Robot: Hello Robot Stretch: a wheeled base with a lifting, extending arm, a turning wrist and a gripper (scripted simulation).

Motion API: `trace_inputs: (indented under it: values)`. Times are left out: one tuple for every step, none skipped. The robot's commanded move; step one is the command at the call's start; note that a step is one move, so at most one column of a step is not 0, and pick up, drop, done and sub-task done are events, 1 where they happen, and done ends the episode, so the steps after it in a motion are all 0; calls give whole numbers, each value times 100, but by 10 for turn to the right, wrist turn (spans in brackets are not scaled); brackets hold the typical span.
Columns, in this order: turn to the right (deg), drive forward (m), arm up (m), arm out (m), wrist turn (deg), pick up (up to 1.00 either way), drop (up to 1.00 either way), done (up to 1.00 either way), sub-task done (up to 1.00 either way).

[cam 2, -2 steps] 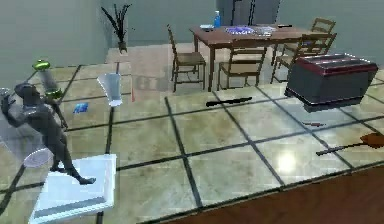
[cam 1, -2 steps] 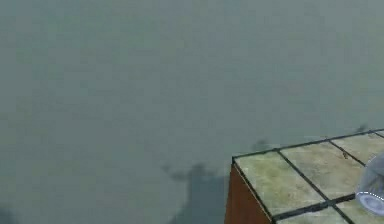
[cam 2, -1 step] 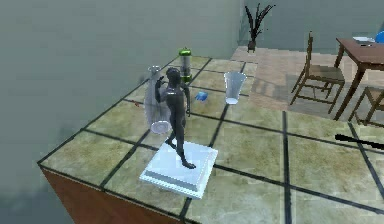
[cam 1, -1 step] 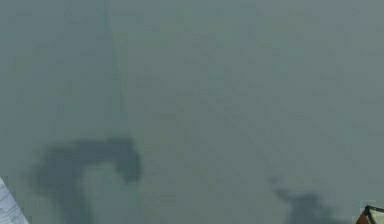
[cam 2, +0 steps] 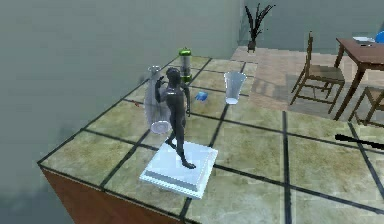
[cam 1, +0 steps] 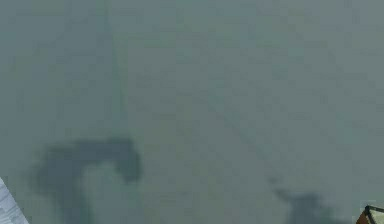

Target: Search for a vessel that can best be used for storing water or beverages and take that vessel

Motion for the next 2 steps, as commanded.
trace_inputs:
  values:
    - [0,0,38,0,0,0,0,0,0]
    - [0,0,0,32,0,0,0,0,0]
